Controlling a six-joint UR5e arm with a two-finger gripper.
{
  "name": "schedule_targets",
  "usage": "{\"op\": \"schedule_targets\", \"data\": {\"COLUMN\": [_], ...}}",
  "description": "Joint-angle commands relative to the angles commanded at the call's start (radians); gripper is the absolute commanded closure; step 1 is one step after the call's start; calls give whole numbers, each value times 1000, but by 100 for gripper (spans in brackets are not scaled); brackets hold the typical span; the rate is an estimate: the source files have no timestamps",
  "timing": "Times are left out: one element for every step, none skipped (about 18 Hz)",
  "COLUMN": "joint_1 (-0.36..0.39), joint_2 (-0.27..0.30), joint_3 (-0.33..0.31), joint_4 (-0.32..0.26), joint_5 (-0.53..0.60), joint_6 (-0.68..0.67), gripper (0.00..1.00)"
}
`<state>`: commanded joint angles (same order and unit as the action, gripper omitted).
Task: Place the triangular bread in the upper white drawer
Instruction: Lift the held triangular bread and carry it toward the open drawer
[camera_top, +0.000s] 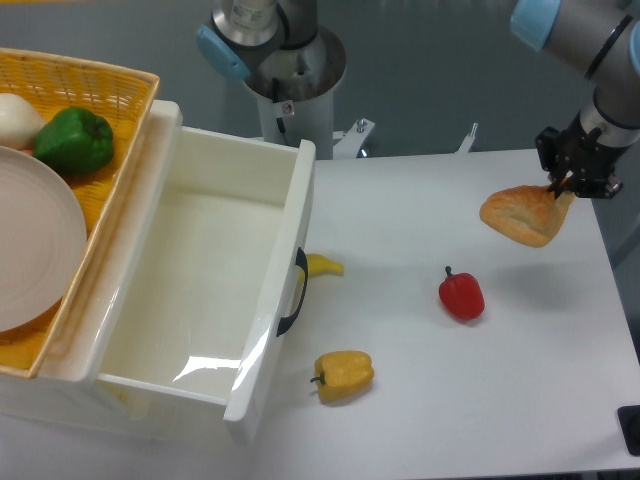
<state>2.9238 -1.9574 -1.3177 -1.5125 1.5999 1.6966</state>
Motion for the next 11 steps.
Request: {"op": "schedule_targets", "data": {"joint_1": [0,0,0,0,-2,-2,0,0,2,3,3], "joint_2": [2,3,5,5,8,12,15,24,31,38,47], "joint_3": [0,2,3,5,9,12,14,14,15,15,15], "joint_4": [0,0,-2,-3,-11,-21,-25,-31,-37,-44,-52], "joint_5": [0,-2,-3,-5,-5,-8,-21,-40,-60,-78,-93], "joint_6": [0,0,0,-3,-5,-5,-8,-17,-31,-46,-58], "gripper": [98,98,98,99,100,100,100,100,100,100,100]}}
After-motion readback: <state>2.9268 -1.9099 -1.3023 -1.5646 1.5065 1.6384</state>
